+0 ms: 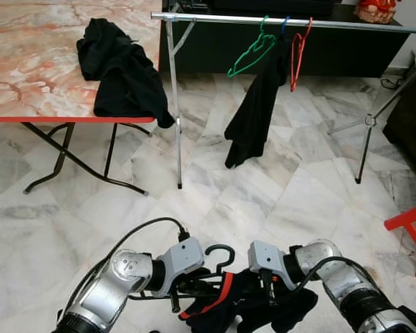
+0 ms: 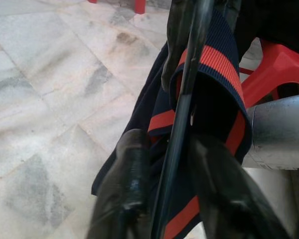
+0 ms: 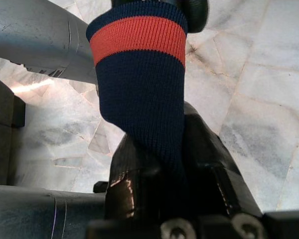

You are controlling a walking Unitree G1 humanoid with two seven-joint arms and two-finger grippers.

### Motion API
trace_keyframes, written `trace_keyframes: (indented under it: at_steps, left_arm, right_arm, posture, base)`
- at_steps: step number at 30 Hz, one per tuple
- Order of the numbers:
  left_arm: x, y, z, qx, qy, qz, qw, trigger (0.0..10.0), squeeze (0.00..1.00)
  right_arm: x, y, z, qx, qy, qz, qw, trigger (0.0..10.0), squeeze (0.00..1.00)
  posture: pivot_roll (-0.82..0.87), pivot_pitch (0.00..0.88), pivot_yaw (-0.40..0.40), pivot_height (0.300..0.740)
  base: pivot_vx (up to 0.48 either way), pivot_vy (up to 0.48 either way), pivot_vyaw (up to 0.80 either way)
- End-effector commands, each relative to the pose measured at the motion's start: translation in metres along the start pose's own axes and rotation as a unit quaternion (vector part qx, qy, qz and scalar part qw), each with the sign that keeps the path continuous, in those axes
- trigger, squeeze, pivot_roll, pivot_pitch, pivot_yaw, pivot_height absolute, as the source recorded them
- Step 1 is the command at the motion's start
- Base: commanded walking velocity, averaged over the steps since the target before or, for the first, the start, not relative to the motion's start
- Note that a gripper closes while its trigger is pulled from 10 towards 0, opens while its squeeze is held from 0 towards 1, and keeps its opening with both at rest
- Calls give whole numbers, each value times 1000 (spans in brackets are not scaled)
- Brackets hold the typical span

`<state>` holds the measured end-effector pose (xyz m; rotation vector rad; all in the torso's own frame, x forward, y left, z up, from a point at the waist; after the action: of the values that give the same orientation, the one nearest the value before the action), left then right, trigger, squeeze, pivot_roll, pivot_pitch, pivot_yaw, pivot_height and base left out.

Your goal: Hang hanger

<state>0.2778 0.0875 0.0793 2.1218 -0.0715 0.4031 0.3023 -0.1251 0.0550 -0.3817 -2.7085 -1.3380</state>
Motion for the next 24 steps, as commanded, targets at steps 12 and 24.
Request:
trace_keyframes:
  at_steps: [12,24]
  left_arm:
    - [-7,0,5,10,-36,13,999,3451,0]
    - [-9,-4,4,26,-47,12,998,10000,0]
  right_arm:
    - [-2,9,-4,-18,-3,-13,1000,10000,0]
    - [-3,14,-7,-22,-5,-20,1000,10000,0]
  posture:
    - [28,197,-96,740]
    - [27,201,-96,740]
  base:
    - [0,0,0]
    - [0,0,0]
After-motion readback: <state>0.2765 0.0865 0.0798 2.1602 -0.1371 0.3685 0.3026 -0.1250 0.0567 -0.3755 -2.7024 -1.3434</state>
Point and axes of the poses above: a point about 5 cm out from each wrist's last joint towards the gripper, its own z axis pointing out of the wrist towards the gripper, its own y axis along the axis of the wrist's last joint, x = y × z, the point moved 2 cm from there along z, pointing out of the wrist towards the gripper, and after that the axes turned 15 degrees about z, right-handed, at the moved point
